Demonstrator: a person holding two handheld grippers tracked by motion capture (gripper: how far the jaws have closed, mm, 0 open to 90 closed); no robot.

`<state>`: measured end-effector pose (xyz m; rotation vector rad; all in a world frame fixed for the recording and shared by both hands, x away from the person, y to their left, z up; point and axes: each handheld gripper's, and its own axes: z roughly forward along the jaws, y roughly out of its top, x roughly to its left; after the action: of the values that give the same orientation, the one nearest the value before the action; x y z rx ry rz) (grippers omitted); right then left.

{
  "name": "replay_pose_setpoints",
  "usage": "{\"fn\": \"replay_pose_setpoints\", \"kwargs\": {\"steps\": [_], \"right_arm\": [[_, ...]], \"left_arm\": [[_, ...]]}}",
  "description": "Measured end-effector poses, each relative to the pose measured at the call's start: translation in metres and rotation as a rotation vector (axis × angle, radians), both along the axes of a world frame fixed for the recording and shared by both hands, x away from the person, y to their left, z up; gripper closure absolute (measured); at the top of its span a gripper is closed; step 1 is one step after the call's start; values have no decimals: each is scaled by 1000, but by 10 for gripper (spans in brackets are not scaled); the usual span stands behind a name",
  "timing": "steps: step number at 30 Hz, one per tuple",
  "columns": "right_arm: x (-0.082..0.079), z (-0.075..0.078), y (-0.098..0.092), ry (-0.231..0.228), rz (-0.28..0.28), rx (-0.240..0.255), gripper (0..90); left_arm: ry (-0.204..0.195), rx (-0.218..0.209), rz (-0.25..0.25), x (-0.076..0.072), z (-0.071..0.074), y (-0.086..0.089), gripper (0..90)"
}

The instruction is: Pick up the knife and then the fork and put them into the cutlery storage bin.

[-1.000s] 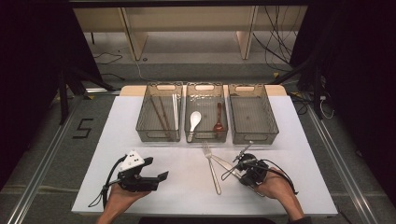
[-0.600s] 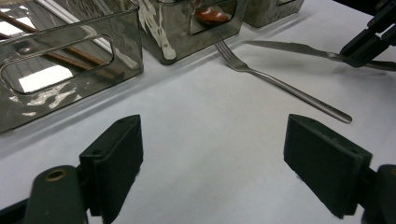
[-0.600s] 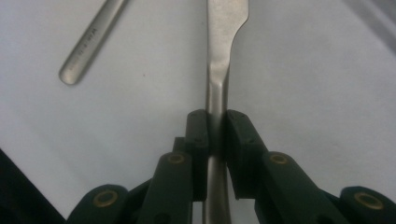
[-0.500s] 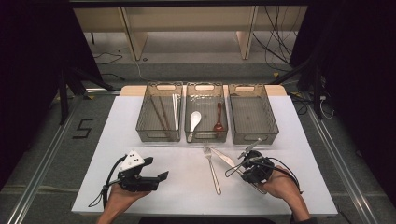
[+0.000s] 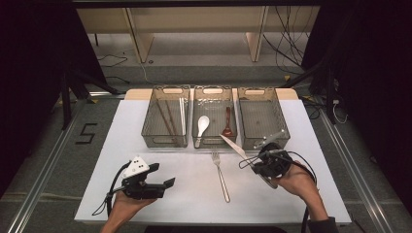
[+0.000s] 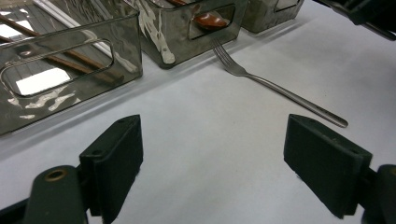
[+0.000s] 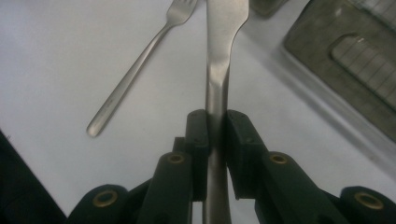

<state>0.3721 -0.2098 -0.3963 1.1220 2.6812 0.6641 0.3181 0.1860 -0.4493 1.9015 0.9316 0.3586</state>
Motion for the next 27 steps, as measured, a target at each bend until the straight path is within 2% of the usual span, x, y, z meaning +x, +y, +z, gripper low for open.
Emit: {"fn": "replay_pose_setpoints", "kwargs": {"steps": [10,17,27], "right_arm": [[31,19,-6,-52,-59,41,803],[52,29,-11,-74,-100,62,803],[74,33,-14,-80,-143,58,803]], "left_arm": [[-17,-34,5,-1,2,4,194],[-19,-91,12,-2,4,6,194],[-35,-104,17,-6,5,7,187]]}}
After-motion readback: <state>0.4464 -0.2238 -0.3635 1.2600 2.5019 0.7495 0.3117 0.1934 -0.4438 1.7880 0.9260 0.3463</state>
